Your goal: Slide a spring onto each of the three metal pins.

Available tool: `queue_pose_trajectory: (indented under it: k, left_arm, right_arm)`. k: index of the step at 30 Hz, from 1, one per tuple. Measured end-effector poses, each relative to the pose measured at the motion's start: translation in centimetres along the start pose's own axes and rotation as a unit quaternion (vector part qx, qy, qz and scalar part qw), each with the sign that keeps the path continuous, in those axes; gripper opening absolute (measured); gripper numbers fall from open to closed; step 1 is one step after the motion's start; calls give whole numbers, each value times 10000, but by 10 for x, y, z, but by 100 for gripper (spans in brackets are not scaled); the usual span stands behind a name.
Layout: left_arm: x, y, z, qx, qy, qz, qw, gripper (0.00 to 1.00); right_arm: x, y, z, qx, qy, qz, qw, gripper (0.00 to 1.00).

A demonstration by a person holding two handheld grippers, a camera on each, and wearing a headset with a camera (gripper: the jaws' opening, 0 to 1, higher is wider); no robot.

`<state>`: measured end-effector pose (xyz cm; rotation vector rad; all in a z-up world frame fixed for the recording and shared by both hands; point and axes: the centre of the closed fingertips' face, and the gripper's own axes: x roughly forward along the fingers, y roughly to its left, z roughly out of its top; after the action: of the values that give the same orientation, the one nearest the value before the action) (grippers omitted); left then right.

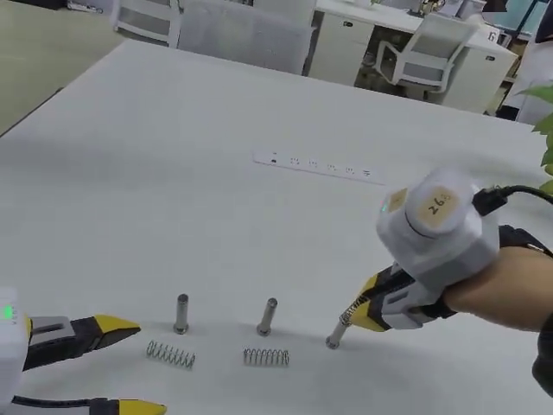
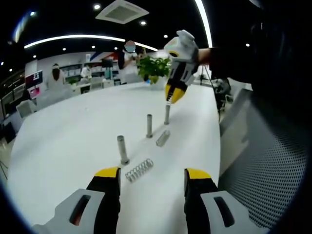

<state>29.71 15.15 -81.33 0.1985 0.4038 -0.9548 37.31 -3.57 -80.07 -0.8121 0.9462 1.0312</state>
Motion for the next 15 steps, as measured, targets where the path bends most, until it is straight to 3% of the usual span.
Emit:
queue_pose_trajectory:
  k: [15]
  left_arm:
    - [0, -1, 1, 10, 2, 2, 10000, 46]
  right_arm:
    - [30, 2, -7, 26, 200, 122, 9997, 8]
